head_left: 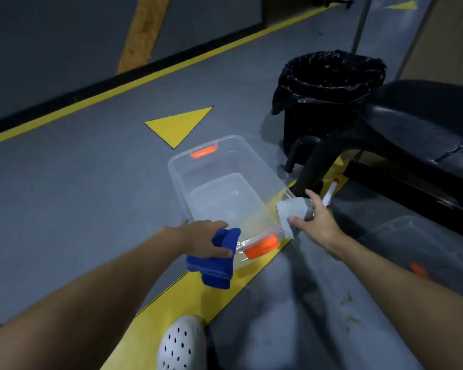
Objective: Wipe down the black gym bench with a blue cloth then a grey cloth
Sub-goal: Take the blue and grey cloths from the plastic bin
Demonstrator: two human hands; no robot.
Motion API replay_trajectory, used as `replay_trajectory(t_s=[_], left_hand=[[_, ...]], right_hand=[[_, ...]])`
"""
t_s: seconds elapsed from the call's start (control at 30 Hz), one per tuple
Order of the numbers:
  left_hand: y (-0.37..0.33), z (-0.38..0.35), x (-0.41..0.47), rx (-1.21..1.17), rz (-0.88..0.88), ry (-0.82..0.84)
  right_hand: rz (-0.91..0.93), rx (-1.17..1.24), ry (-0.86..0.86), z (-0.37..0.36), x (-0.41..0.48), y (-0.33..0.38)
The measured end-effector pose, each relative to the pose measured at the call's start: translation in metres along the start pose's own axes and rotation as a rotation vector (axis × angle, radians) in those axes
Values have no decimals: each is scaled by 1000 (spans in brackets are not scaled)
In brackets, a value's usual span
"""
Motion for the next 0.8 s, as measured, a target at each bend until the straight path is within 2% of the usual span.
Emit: replay_trajectory(t_s=[0.1,0.33,0.67,0.8], left_hand=[[1,-3,-2,62,-75,-92],[4,-7,-1,-47,-122,-224],[-4,-5,-6,-306,-78,-289],[-22,25,-18,-421,-128,-393]], right_hand=[[-13,27,-38,-5,-7,4],[-19,-95,-188,-9,-13,10],[40,-21,-256,15,-25,39],[113,-30,-308,40,-34,64]])
Point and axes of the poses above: each hand's wrist, its own x-axis towards the middle knuckle, its own z-axis out of the back of the hand, y = z × x, the point moved 3 cm from there along x, towards the middle knuckle, and after that the axes turned 10 degrees about -y, right-handed, at the moved point
